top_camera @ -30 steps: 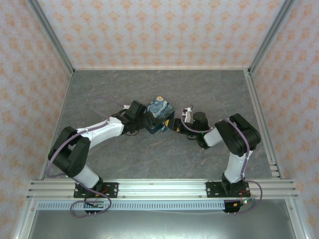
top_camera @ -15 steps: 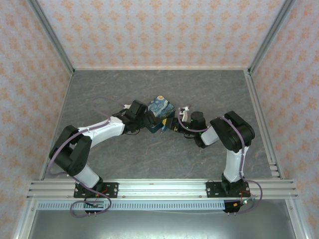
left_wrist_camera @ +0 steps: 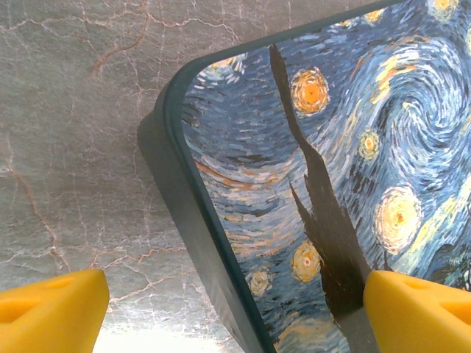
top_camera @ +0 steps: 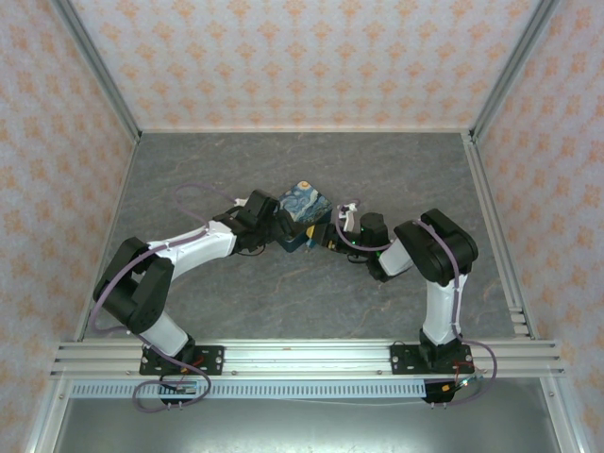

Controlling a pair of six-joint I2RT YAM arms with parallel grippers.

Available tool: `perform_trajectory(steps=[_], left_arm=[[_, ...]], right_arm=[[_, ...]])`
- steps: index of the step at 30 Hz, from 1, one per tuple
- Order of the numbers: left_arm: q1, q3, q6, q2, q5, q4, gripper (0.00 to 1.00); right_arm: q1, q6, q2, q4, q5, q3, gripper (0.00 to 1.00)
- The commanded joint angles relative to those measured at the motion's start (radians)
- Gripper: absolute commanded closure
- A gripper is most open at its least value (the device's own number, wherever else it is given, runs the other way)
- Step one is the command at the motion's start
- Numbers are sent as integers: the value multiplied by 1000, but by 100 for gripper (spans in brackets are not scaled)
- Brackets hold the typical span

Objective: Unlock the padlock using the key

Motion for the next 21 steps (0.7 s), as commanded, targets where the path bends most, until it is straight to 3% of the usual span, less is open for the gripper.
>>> perform_trajectory(steps=[1,13,21], left_arm=[[-11,-1,-4,29,-33,-48,10],[-12,-7,-10,25,-33,-42,10],[-14,-10,-11,21,-34,-44,10]], right_arm=[[5,-45,-1,15,12,27,36],[5,14,38,166,-58,15,40],[5,9,8,152,-56,-12,47]])
